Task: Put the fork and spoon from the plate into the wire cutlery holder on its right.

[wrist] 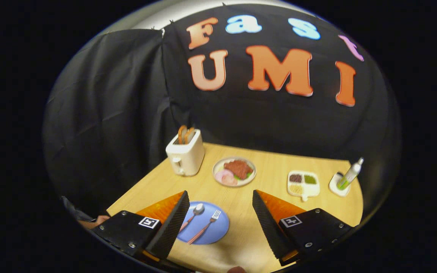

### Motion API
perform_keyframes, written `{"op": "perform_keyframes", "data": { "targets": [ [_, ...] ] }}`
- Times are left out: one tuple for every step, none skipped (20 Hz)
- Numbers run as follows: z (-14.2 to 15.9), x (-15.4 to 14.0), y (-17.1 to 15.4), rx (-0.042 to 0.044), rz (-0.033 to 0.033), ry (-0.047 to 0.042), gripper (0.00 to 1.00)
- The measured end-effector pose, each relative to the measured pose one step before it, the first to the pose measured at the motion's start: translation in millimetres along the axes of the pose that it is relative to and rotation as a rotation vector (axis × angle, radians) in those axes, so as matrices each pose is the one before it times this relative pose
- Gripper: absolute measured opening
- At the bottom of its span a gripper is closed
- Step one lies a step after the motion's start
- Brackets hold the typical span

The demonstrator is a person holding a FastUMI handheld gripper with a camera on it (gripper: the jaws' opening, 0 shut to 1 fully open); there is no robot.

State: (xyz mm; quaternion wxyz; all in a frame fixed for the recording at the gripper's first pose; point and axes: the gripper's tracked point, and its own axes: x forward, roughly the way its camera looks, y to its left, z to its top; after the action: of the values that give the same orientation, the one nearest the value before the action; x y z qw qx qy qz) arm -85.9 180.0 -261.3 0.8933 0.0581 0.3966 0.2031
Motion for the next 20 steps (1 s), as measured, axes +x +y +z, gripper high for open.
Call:
{"op": "perform_keyframes", "data": {
  "targets": [
    [-16.92, 15.92, 5.66, 0.03182, 0.01371, 0.07313, 0.99],
    [-13.19, 14.08, 2.65, 0.02654, 0.00763, 0.05839, 0.99],
    [-13.51, 9.37, 1.71, 0.02729, 0.00598, 0.06223, 0.98],
    [-12.33, 12.02, 3.74, 0.03286, 0.01220, 0.05873, 0.97],
    [-11.81, 11.98, 5.16, 0.03125, 0.01818, 0.05296, 0.96],
    [-4.52, 11.70, 3.78, 0.03212, 0.00888, 0.03831, 0.95],
    [-7.11, 11.86, 2.85, 0.02483, 0.00021, 0.04126, 0.94],
    [-8.23, 12.47, 0.62, 0.01875, -0.00754, 0.04628, 0.93],
    [-7.81, 12.78, -0.81, 0.01607, -0.01281, 0.04706, 0.91],
    [-6.40, 10.87, -2.08, 0.01154, -0.01522, 0.05053, 0.90],
    [-4.95, 8.15, 0.79, 0.01021, -0.00919, 0.04027, 0.89],
    [-3.26, 8.73, -1.06, 0.00878, -0.01641, 0.03303, 0.87],
    [-2.98, 7.78, -1.73, 0.00666, -0.01656, 0.03031, 0.85],
    [-2.42, 6.72, -0.62, 0.01028, -0.01714, 0.02966, 0.84],
    [-4.35, 4.59, -1.48, 0.01070, -0.01834, 0.03419, 0.81],
    [-2.46, 4.97, -0.97, 0.00560, -0.01800, 0.02385, 0.79],
    [-3.40, 4.88, -1.78, 0.00361, -0.01877, 0.02800, 0.76],
    [-3.31, 3.79, -1.50, 0.00015, -0.01610, 0.02185, 0.73],
    [-3.16, 3.32, -2.15, -0.00085, -0.02133, 0.01891, 0.68],
    [-1.71, 2.42, -0.99, 0.00088, -0.01022, 0.01570, 0.65]
  ]
}}
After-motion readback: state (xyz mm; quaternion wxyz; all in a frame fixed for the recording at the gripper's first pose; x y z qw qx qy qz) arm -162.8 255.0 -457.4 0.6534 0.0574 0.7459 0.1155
